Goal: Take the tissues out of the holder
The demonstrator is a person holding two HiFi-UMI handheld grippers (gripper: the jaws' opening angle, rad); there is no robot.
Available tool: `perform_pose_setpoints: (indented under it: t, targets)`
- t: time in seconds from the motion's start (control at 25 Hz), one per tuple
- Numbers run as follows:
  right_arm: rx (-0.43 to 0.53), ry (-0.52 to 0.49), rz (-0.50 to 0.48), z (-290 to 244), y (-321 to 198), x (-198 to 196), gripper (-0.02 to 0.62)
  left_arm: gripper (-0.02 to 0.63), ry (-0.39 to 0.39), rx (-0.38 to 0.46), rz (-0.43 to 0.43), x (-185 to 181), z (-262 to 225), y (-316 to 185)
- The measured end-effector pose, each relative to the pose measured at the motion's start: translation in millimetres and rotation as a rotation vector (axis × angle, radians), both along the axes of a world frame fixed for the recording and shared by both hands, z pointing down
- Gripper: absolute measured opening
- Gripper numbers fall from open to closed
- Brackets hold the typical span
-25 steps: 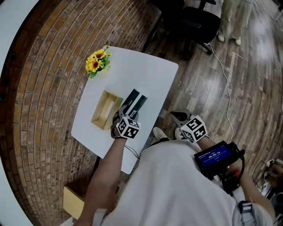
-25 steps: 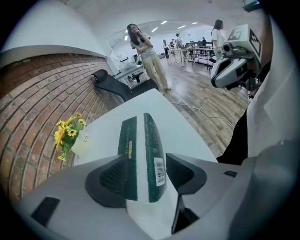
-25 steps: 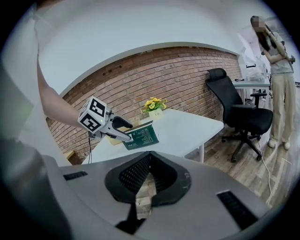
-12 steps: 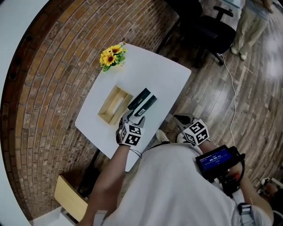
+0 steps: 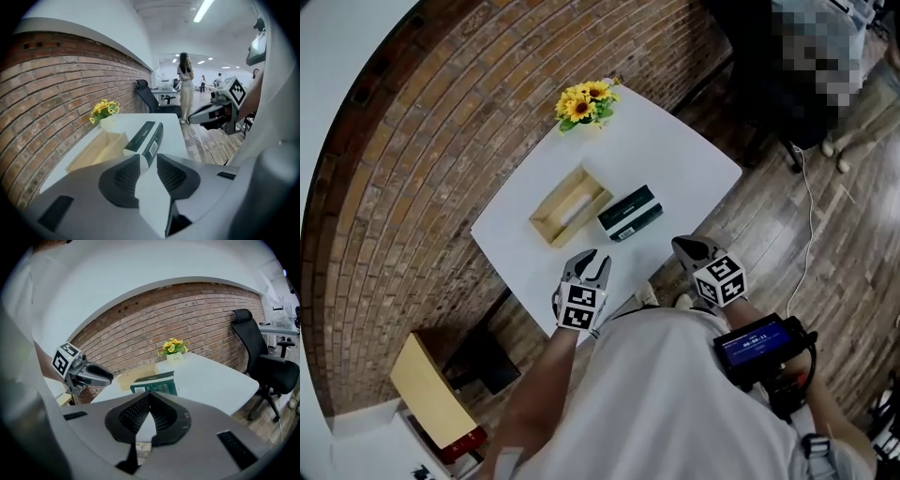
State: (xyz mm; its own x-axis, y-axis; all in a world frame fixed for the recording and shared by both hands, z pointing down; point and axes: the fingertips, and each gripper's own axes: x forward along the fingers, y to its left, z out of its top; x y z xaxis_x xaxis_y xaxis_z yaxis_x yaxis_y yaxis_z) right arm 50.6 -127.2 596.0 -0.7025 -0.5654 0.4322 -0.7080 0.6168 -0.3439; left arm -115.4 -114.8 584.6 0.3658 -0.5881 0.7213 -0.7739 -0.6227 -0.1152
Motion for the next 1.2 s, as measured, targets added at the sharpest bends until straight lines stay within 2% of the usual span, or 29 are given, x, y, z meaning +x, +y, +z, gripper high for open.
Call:
perform_pose_setpoints:
  t: [0.12,0.28,0.44,0.56,0.76,1.2]
  targets:
    - [0.021,-0.001,-0.043,-7.5,-8.0,-12.2,0.006,0.067,0.050,0.024,-0.107,-16.8,-3.0,2.5]
    - [0.048,0.011,-0.113,-16.5,-11.8,-31.5,0.006,0.011,0.117,0.042,-0.228,-38.7,-6.4,10.3]
    - [0.068,0.002,-0.148,-27.6,-14.5,-42.9,0.006,0.009,0.215,0.049,-0.300,-48.4,-10.8,21.2]
    - [0.073,-0.002,-0.158,-31.1,-15.7,-47.6,0.006,0.009,0.257,0.041,-0.344,-54.2,-8.1,28.4]
    - [0.068,0.005,-0.164,-29.6,-16.5,-49.9,0.006,0.008,0.283,0.040,-0.375,-58.7,-4.1,32.7]
    - [0.069,0.021,-0.175,-29.2,-17.7,-51.8,0.006,0.008,0.289,0.050,-0.365,-58.2,-5.4,28.8]
